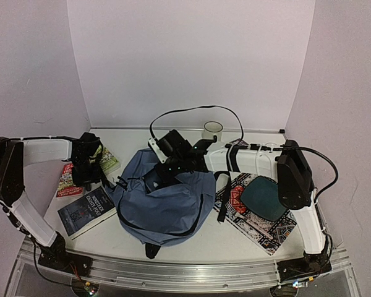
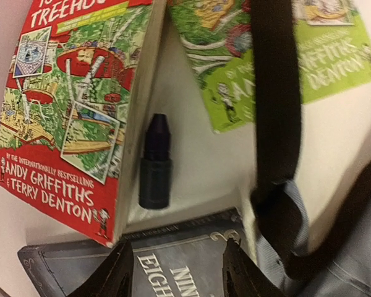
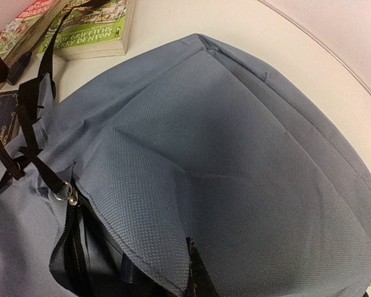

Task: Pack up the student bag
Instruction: Pick up the seal at the center of the board.

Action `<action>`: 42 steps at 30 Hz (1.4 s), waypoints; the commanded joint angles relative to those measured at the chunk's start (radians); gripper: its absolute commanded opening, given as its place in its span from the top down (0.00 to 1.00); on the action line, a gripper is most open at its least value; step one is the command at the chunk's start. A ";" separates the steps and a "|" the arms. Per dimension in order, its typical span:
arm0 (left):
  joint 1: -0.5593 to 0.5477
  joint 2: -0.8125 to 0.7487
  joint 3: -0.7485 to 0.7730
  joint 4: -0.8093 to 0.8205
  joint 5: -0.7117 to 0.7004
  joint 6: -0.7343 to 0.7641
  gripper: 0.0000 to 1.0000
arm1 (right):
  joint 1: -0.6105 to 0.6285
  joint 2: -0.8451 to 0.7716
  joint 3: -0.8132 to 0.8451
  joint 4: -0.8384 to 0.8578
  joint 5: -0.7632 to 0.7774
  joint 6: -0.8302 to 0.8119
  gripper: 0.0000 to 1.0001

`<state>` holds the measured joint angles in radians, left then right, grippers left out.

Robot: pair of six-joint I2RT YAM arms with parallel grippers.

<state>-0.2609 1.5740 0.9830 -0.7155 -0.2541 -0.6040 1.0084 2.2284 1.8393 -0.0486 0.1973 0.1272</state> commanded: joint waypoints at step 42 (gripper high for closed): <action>0.136 -0.135 -0.090 0.144 0.473 -0.012 0.90 | 0.010 -0.059 0.023 0.019 -0.024 0.000 1.00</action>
<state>-0.1242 1.5450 0.9176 -0.5578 0.0649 -0.5604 1.0084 2.2284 1.8385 -0.0452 0.1928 0.1276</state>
